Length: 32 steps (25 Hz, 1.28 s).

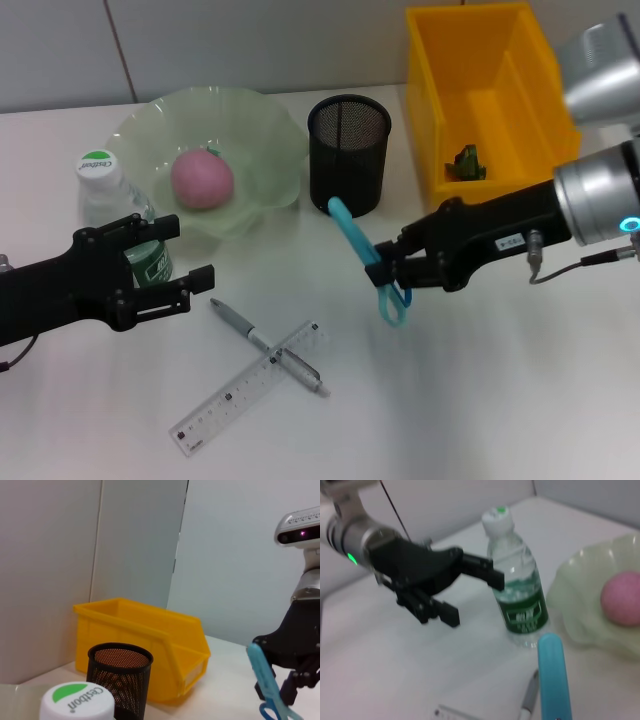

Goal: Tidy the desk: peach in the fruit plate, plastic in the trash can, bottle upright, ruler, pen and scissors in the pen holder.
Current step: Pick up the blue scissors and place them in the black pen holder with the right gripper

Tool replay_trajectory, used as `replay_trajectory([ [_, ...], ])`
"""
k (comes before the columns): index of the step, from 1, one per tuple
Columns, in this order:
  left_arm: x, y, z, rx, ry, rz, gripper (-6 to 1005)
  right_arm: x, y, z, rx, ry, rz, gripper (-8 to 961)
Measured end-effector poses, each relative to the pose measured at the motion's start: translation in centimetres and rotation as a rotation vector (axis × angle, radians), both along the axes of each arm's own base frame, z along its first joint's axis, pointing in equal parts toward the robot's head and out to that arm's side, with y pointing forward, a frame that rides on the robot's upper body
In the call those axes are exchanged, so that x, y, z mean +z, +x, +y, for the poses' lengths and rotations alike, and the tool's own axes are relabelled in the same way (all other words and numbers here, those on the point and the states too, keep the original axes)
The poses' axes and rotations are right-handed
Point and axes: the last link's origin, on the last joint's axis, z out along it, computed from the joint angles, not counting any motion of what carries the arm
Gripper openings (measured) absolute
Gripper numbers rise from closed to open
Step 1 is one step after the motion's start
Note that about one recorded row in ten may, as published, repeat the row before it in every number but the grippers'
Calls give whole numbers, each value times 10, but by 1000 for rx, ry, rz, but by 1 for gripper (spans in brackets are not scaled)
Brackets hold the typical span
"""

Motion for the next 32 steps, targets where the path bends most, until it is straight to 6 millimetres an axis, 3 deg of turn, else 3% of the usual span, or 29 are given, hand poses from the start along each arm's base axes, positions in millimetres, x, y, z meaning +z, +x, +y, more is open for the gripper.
replay_trajectory([
  [12,-4,-3,-2,13,-5,-4,822,5,4,-5,56,92,199,237],
  [32,-12,3,-13,-48,-37,-42,817,29,8,13,92,416,462,237],
])
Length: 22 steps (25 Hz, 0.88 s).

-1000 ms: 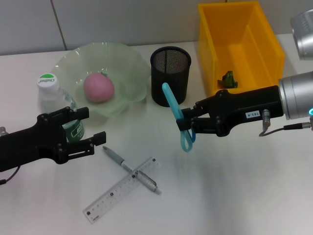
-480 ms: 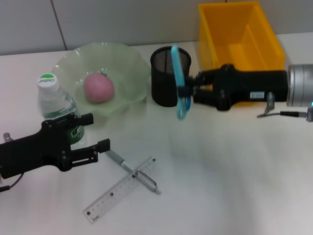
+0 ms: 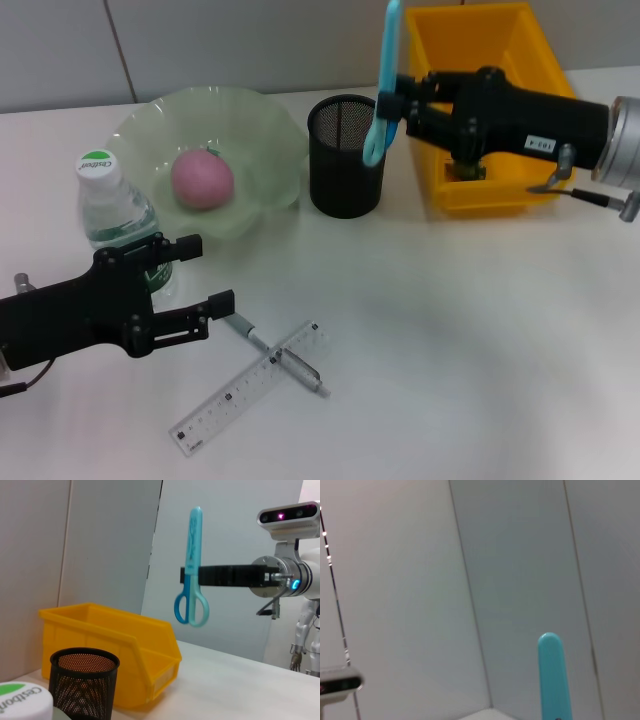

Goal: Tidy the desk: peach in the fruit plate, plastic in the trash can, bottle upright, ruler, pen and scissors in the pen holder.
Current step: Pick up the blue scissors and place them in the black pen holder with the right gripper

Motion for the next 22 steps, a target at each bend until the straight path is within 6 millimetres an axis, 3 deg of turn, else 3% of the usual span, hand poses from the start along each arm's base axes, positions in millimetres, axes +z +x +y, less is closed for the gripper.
replay_trajectory([
  [10,1,0,-1,21,5,-38,815,8,-2,23,11,229,-48,236],
  [22,2,2,2,34,9,-58,812,32,1,38,190,580,-331,236],
])
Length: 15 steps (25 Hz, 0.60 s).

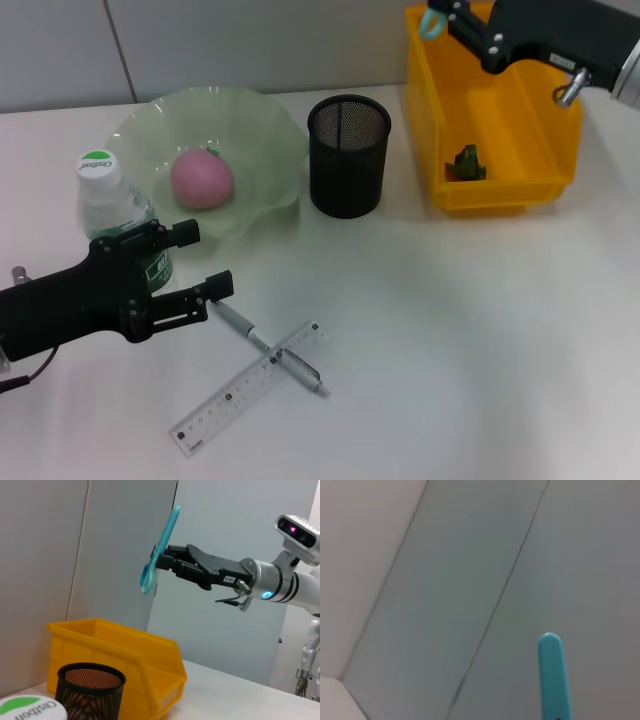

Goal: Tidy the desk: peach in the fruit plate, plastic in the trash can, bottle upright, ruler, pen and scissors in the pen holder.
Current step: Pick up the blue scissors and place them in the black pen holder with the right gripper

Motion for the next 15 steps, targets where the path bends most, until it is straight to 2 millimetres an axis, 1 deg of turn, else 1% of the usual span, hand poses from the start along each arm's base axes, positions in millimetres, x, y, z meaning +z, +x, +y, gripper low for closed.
replay_trajectory([
  [1,0,0,0,0,0,0,812,0,0,0,0,0,0,236],
  [3,0,0,1,3,1,1,812,2,1,3,18,53,-57,236],
  [5,0,0,2,5,3,4,811,3,2,8,51,140,-163,236],
  [6,0,0,2,5,3,4,811,3,2,8,51,140,-163,236],
  [8,0,1,3,2,6,5,811,3,2,8,83,177,-219,237],
  [13,1,1,6,11,20,5,809,-4,0,10,175,267,-394,237],
  [15,2,1,7,13,25,1,809,-12,1,11,223,312,-506,236],
])
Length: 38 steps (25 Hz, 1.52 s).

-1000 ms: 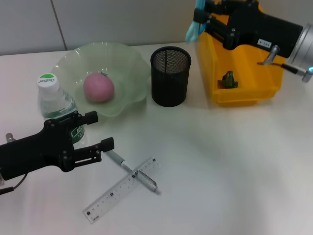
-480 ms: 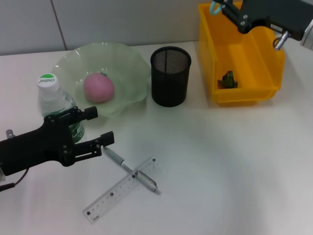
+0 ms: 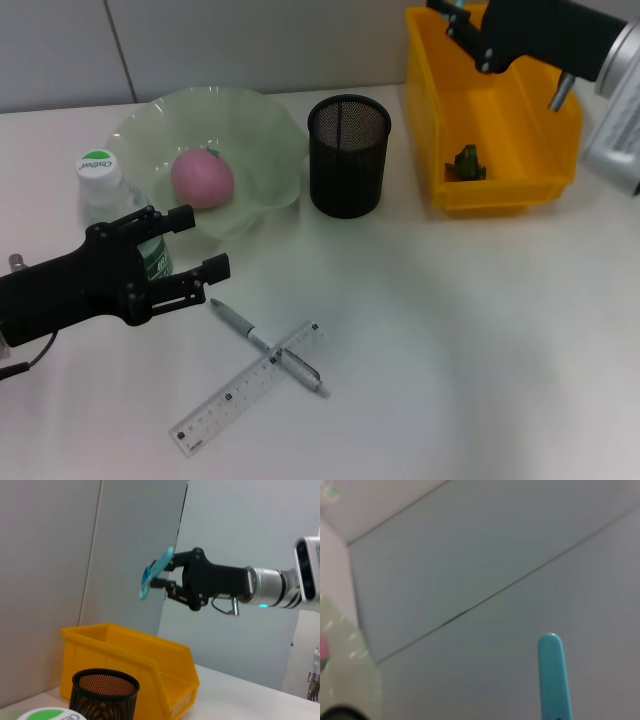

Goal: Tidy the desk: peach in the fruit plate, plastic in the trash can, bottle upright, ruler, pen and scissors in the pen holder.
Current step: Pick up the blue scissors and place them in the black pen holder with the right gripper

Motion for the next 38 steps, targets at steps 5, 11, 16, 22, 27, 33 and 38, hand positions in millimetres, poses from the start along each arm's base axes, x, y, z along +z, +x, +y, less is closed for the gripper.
replay_trajectory([
  [5,2,1,2,-4,12,-5,808,-7,0,4,67,72,-137,237],
  [11,1,3,4,-23,30,5,806,-1,-5,4,182,206,-233,236],
  [16,-1,1,7,-18,50,28,805,-6,-2,2,289,340,-369,237],
  [22,-6,0,5,-30,62,31,804,-17,10,-3,383,474,-555,237],
  [27,-10,-2,4,-29,65,32,803,-27,15,-7,456,516,-679,236],
  [33,-21,-9,3,-19,88,67,801,-36,17,-2,518,557,-796,236],
  [38,-26,-11,2,-26,98,80,800,-44,7,2,586,584,-856,236],
])
